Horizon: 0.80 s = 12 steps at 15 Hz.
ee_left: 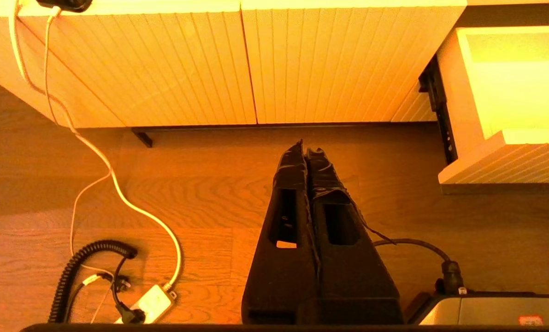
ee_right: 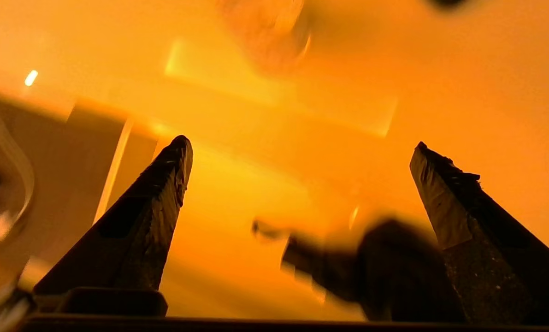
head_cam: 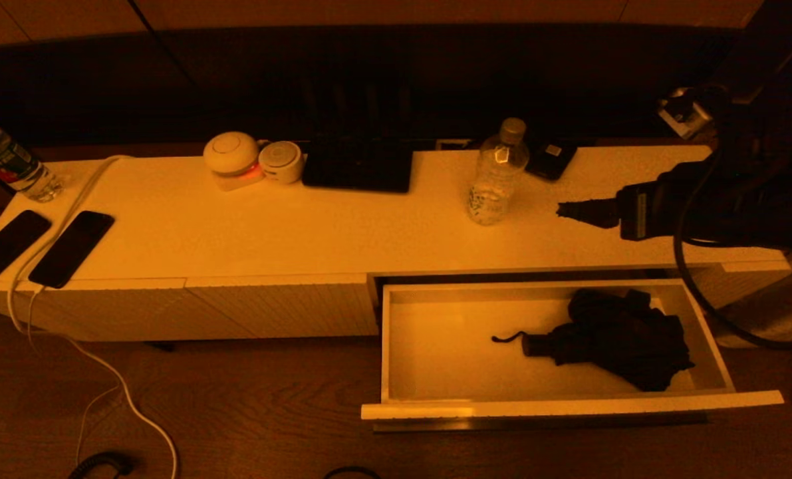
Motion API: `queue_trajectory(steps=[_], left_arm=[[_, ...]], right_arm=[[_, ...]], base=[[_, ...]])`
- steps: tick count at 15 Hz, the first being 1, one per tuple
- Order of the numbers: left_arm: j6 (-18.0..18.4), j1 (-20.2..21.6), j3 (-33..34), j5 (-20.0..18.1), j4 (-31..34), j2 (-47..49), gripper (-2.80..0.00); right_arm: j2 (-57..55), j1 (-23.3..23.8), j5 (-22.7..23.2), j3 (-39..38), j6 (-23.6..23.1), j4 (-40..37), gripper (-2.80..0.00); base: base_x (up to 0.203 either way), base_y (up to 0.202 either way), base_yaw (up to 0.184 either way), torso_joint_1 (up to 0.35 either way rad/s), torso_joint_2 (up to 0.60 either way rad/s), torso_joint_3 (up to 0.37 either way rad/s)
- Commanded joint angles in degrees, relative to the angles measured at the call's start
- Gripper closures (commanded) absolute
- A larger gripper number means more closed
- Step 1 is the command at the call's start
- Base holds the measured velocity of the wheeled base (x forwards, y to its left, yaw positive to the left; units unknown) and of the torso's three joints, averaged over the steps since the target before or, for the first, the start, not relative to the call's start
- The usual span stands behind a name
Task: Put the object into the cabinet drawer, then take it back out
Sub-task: Put the mineral water in the drawer
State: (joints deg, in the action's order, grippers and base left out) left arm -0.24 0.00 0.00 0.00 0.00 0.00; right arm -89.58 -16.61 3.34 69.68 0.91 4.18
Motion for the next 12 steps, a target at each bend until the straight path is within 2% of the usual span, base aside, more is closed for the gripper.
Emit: queue_trajectory(steps=[1, 3, 7, 12], left_arm=[[0.0, 0.0, 0.0, 0.0, 0.0, 0.0, 0.0], [0.0, 0.0, 0.0, 0.0, 0.0, 0.0, 0.0], [0.0, 0.0, 0.0, 0.0, 0.0, 0.0, 0.0], [0.0, 0.0, 0.0, 0.0, 0.0, 0.0, 0.0]], right_arm=[[-5.0, -1.6, -2.2, 0.1, 0.5, 4.6, -2.8], [-8.5, -4.0, -5.3, 0.2, 1.6, 11.5, -2.8], [-14.7, -8.9, -14.8, 2.6, 2.1, 22.8, -2.8], [-20.6, -11.6, -20.3, 5.4, 1.6, 30.2, -2.8]], base=[[0.0, 0.0, 0.0, 0.0, 0.0, 0.0], [0.0, 0.0, 0.0, 0.0, 0.0, 0.0], [0.0, 0.0, 0.0, 0.0, 0.0, 0.0], [0.0, 0.0, 0.0, 0.0, 0.0, 0.0]])
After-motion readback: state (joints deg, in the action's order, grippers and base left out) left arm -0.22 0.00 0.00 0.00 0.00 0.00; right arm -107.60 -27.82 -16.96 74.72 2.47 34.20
